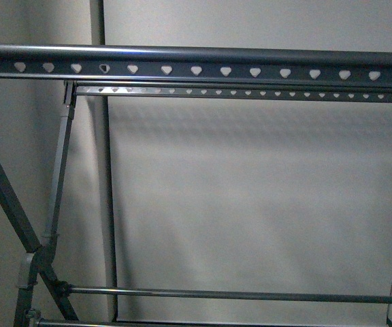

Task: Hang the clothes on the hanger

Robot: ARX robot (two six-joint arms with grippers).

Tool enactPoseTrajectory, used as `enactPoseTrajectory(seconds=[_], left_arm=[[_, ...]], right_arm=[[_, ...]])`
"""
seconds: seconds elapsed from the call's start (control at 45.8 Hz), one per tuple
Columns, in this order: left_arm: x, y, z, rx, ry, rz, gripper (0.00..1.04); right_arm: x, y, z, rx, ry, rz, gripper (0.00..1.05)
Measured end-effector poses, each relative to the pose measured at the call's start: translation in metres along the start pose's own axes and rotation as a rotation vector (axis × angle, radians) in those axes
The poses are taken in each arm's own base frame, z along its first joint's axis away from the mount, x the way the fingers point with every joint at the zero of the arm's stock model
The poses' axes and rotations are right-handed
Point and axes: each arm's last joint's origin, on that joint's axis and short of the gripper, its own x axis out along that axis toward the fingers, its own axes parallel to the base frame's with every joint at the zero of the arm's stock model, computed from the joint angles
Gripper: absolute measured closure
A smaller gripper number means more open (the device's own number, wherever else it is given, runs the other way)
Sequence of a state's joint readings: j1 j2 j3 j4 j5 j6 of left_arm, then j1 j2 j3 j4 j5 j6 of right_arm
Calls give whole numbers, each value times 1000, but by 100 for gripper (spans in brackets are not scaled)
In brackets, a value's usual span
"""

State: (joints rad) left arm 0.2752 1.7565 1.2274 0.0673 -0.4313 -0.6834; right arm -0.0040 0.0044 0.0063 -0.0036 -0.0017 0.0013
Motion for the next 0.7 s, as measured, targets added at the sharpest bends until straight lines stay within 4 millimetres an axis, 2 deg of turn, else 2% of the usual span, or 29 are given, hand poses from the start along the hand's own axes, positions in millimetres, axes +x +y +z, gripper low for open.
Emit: enactPoseTrajectory(seconds=[0.022, 0.218, 0.35, 0.393, 0.459, 0.568, 0.699], left_arm=[[0, 0, 0, 1, 9, -8, 48], [-2, 6, -6, 12, 69, -51, 74], [-16, 25, -21, 42, 174, -119, 98], [-21, 30, -24, 47, 199, -137, 102], [-38, 42, -30, 90, 248, -203, 101], [-86, 66, -39, 189, 351, -378, 101], [-130, 77, -51, 332, 473, -575, 101]], right_arm=[[0, 0, 0, 0, 0, 0, 7], [0, 0, 0, 0, 0, 0, 7], [0, 0, 0, 0, 0, 0, 7], [0, 0, 0, 0, 0, 0, 7], [0, 0, 0, 0, 0, 0, 7], [0, 0, 0, 0, 0, 0, 7], [0, 0, 0, 0, 0, 0, 7]])
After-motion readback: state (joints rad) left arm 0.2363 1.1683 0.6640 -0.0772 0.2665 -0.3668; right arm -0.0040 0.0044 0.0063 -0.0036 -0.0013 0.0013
